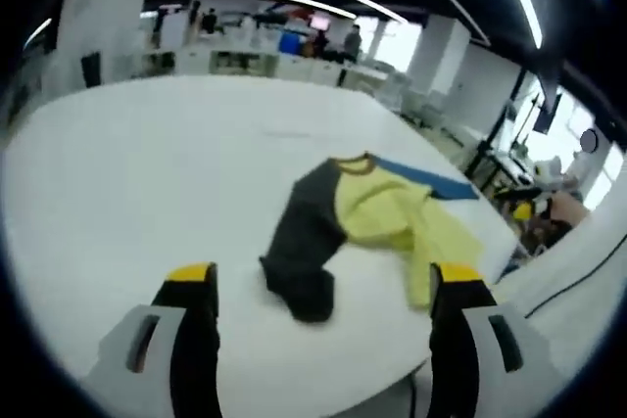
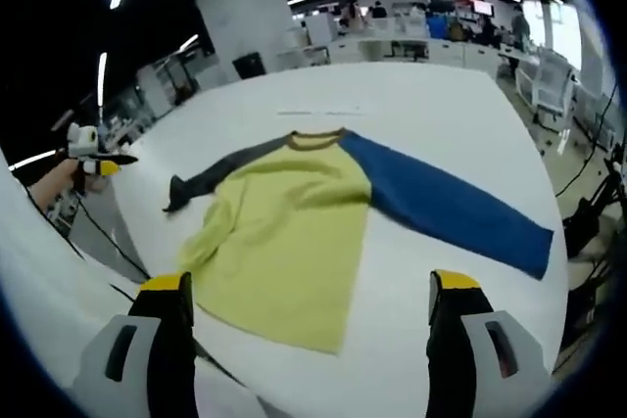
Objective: Fold the garment on the visible template until the final outline fits inside the template.
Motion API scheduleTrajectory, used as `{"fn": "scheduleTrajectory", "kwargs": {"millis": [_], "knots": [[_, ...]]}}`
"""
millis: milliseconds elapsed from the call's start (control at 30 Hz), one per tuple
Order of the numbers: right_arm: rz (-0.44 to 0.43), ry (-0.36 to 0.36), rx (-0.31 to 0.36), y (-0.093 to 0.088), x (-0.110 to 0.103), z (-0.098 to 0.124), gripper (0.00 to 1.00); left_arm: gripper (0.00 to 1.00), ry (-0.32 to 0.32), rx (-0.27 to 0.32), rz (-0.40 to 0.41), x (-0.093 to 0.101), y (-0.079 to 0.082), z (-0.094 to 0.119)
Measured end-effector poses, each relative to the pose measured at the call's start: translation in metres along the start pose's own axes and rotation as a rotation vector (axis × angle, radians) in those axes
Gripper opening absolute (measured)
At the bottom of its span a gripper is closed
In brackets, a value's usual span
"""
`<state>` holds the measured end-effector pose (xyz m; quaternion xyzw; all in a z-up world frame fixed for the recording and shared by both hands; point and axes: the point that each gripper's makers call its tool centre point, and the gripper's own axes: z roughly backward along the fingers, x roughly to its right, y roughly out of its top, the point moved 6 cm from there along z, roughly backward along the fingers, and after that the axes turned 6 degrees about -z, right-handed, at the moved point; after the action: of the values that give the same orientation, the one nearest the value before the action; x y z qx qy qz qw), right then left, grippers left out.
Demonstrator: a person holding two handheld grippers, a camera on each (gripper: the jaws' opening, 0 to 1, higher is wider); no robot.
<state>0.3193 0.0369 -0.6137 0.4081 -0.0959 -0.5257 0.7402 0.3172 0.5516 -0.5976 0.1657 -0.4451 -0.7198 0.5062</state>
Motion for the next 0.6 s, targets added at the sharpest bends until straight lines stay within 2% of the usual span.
{"fn": "scheduleTrajectory", "kwargs": {"millis": [133, 433, 600], "knots": [[-0.015, -0.019, 0.003, -0.001, -0.001, 0.001, 1.0, 0.63, -0.026, -0.017, 0.003, -0.008, -0.012, -0.009], [-0.024, -0.046, -0.007, -0.004, -0.006, 0.004, 1.0, 0.45, -0.068, -0.081, 0.017, -0.03, -0.044, -0.034], [-0.025, -0.054, -0.009, -0.004, -0.008, 0.005, 1.0, 0.38, -0.074, -0.104, 0.014, -0.036, -0.053, -0.045]]}}
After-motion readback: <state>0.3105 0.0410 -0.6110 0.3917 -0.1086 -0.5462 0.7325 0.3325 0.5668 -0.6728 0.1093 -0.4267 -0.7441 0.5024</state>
